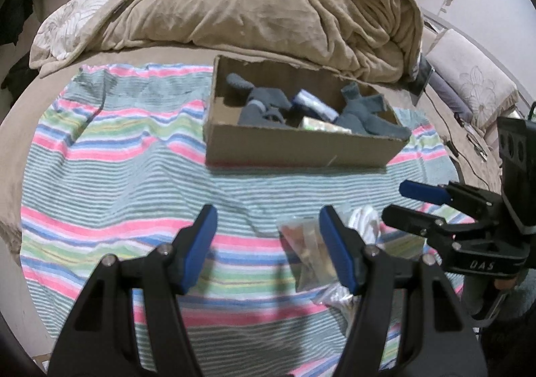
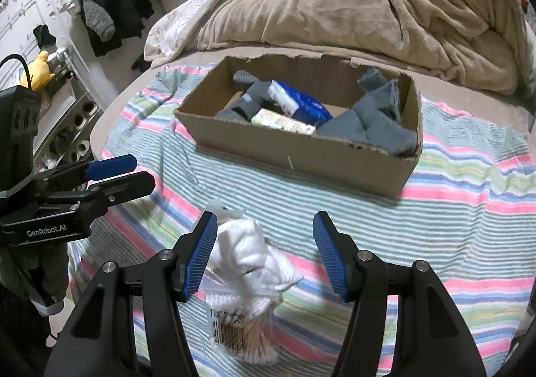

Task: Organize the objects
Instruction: 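Move the right tool to the white sock and close on it, then lift the white sock with the right tool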

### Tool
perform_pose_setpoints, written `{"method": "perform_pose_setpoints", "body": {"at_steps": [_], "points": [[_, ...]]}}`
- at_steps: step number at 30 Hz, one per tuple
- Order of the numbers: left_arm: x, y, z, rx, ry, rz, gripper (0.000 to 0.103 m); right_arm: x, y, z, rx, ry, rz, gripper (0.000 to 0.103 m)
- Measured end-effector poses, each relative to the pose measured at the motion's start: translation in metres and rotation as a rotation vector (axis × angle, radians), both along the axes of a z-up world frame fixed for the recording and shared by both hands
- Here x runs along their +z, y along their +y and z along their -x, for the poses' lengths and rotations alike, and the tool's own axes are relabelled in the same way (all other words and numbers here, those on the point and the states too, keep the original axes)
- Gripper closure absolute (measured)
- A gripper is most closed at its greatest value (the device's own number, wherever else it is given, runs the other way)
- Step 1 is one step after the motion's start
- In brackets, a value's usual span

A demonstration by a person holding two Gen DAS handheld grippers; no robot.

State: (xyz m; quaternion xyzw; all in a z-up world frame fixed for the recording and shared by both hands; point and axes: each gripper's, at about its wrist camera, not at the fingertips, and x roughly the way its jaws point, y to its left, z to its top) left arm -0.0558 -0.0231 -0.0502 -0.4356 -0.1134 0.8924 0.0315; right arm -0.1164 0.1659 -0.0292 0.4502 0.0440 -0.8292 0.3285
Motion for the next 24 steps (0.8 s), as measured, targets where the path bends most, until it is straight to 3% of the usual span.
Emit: {"method": "perform_pose_setpoints", "body": {"at_steps": [19, 24], "points": [[-0.024, 0.025, -0.005, -0.043, -0.072, 0.007, 0.038, -0.032, -0.012, -0.012, 0.065, -0.073, 0.019, 0.041], [-0.028, 0.029, -0.003, -0.049, -0.085, 0.014, 0.038, -0.041, -0.015, -0.009, 0.075, -0.079, 0.021, 0.046]]}}
